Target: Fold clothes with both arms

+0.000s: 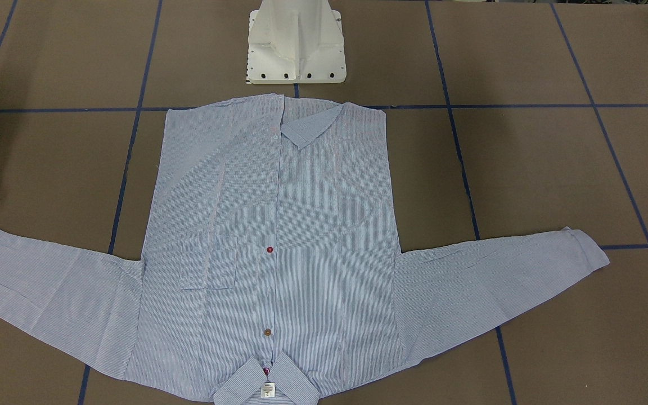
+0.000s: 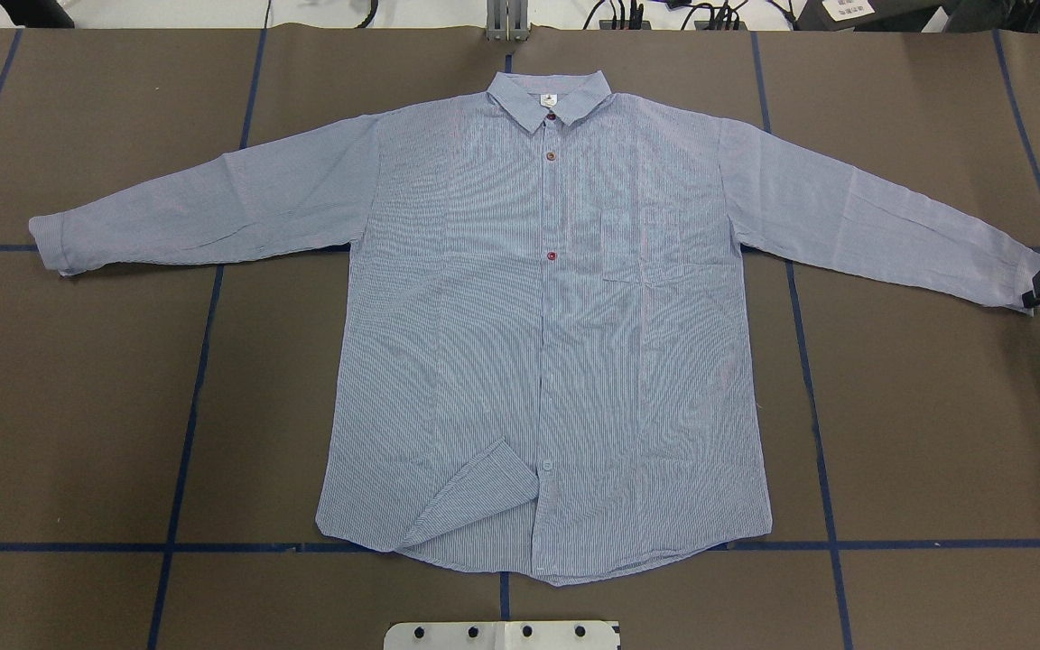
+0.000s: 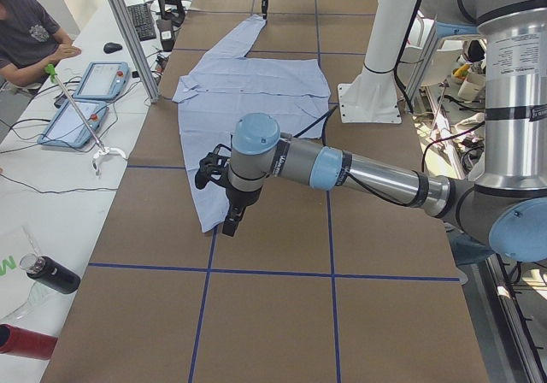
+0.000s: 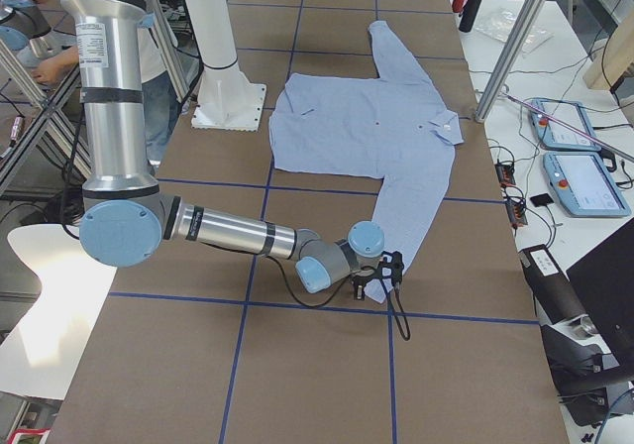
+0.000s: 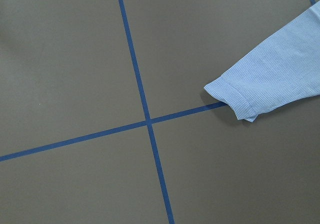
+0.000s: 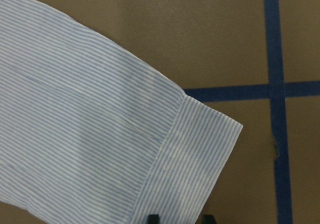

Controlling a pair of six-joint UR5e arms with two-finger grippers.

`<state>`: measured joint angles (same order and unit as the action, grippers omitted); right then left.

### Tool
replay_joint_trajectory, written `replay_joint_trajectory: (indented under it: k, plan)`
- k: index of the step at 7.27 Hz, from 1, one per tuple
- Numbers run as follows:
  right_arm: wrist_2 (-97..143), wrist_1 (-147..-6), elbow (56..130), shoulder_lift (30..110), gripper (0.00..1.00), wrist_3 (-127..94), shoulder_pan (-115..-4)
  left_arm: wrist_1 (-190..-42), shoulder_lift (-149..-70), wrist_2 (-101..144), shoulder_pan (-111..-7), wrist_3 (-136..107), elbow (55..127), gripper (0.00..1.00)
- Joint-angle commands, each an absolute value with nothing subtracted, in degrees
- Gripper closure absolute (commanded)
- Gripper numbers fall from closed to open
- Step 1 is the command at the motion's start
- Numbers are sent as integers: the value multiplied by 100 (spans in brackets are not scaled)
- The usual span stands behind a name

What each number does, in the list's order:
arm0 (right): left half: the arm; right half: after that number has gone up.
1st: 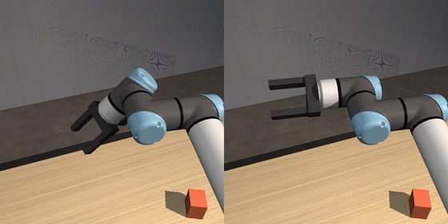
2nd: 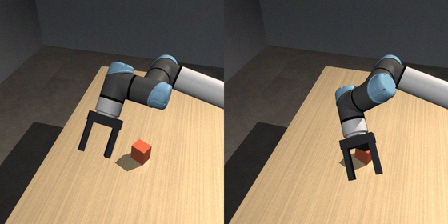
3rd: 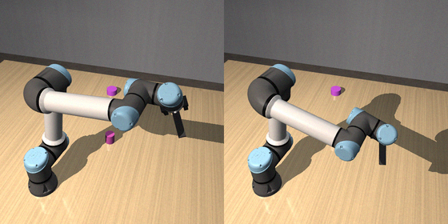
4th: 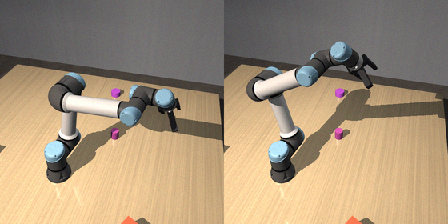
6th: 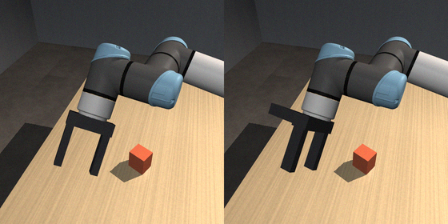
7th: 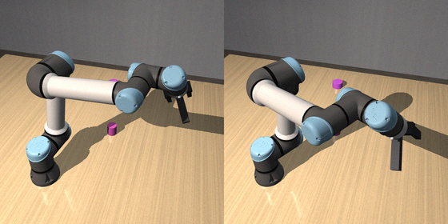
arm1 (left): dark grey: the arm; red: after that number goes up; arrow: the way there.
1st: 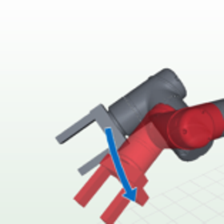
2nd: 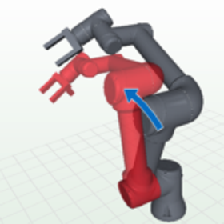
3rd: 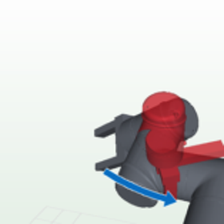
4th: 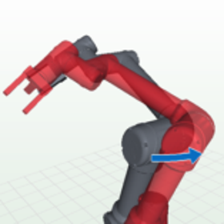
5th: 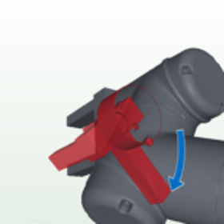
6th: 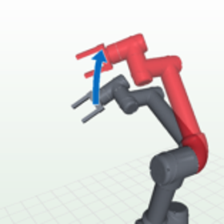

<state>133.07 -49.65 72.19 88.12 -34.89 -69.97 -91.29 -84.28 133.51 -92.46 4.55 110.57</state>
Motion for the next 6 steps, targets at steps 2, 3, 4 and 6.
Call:
replay_joint_trajectory:
  k: [2,3,4,6]
  plan:
    - [13307,-5070,7216,8789,100,-3498,-6996,-9132,-8446,13342,-9246,457,11057,0]
    - [13307,-5063,7251,8789,100,-3489,-7005,-9123,-8446,13342,-9246,448,11057,0]
    - [13350,-5063,7294,8772,100,-3489,-7005,-9123,-8455,13342,-9246,457,11057,0]
    - [13708,-5097,7731,8815,100,-3489,-7275,-9123,-8464,13342,-9246,448,11057,0]
